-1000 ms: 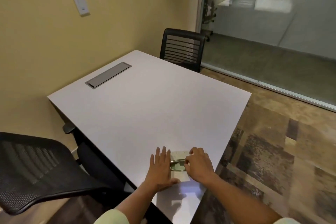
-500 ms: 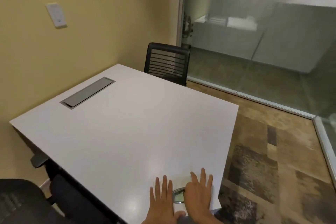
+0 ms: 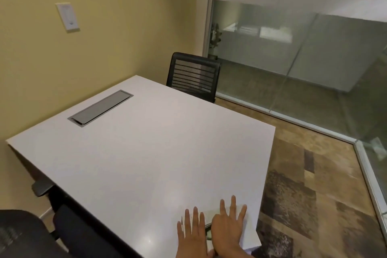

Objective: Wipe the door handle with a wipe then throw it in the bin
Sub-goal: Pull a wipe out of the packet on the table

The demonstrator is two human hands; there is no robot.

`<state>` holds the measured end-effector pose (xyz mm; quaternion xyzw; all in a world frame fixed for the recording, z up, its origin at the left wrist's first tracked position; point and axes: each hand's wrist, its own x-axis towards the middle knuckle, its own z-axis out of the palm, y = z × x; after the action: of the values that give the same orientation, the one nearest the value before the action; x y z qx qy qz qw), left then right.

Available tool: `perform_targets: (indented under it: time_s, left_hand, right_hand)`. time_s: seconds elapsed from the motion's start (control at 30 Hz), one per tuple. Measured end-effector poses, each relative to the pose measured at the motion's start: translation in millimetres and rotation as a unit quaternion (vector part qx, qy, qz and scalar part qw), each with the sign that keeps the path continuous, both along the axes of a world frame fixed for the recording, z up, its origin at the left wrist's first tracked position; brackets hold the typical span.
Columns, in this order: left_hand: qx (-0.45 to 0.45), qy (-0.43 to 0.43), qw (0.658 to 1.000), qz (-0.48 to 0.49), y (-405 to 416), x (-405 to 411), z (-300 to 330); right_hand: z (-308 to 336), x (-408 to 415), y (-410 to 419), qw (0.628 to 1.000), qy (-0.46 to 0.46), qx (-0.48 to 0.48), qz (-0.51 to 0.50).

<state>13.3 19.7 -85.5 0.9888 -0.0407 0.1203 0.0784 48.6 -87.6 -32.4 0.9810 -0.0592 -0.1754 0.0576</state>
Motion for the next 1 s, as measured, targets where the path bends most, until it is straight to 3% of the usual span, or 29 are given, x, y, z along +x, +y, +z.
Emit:
perform_targets:
  time_s: [0.07,0.33,0.67,0.87,1.0]
  left_hand:
    - [-0.032,0.017,0.999,0.002,0.8,0.9,0.6]
    - [0.000,0.116,0.991,-0.065,4.9,-5.2,16.5]
    - [0.008,0.116,0.991,-0.072,5.9,-9.1,24.1]
    - [-0.015,0.171,0.984,-0.046,2.5,-4.7,14.6]
    - [0.017,0.212,0.976,-0.057,2.3,-3.8,14.1]
  right_hand:
    - [3.0,-0.8,4.6,1.000,0.003,-0.007,-0.025]
    - [-3.7,-1.5,9.0,0.988,0.004,0.058,-0.141]
    - [-19.6,1.9,-1.3,0.982,-0.001,0.124,-0.145]
    - [-25.4,-1.6,-11.7,0.979,-0.002,0.166,-0.120]
    - [-26.8,-2.4,-17.7,0.976,-0.009,0.188,-0.106]
